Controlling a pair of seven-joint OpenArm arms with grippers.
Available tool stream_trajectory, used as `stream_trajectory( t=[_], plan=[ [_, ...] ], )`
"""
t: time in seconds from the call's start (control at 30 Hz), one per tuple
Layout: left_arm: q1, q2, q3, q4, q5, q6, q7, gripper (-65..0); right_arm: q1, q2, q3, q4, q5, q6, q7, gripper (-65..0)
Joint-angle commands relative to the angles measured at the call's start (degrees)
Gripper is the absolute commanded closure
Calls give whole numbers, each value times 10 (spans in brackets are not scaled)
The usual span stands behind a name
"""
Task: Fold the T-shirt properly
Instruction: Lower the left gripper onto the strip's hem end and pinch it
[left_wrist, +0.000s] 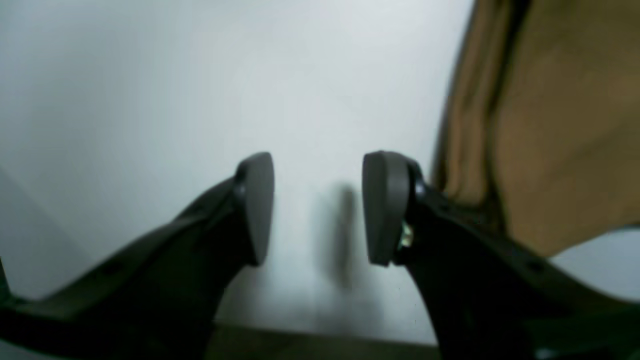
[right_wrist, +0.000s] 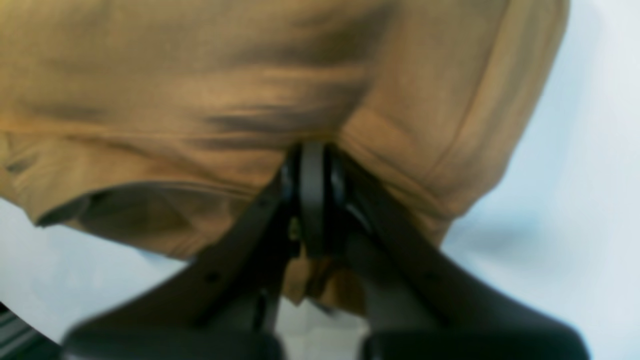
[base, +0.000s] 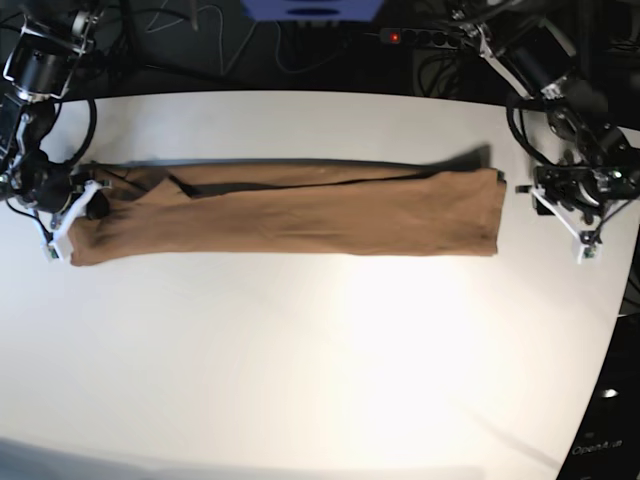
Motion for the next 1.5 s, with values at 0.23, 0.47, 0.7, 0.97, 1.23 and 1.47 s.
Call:
stream_trajectory(
  t=[0.23, 0.47, 0.7, 0.97, 1.23, 1.47],
  plan=[
    [-15, -36, -16, 38, -154, 1, 57, -288, -10, -7, -5, -8, -50, -5, -50, -13],
    [-29, -24, -13, -22, -161, 1, 57, -288, -11, -7, -5, -8, -51, -5, -50, -13],
    [-37, -22, -11, -101, -161, 1, 51, -412, -12, -7, -5, -8, -51, -5, -50, -13],
    [-38, -20, -11, -136, -162, 1, 30, -542, -10, -7, -5, -8, -51, -5, -50, -13],
    [-61, -20, 19, -224, -161, 1, -1, -542, -7, -7, -30, -8, -51, -5, -50, -13],
    [-65, -19, 35, -274, -161, 1, -17, -541, -7, -10, -32, -8, -51, -5, -39, -13]
  ],
)
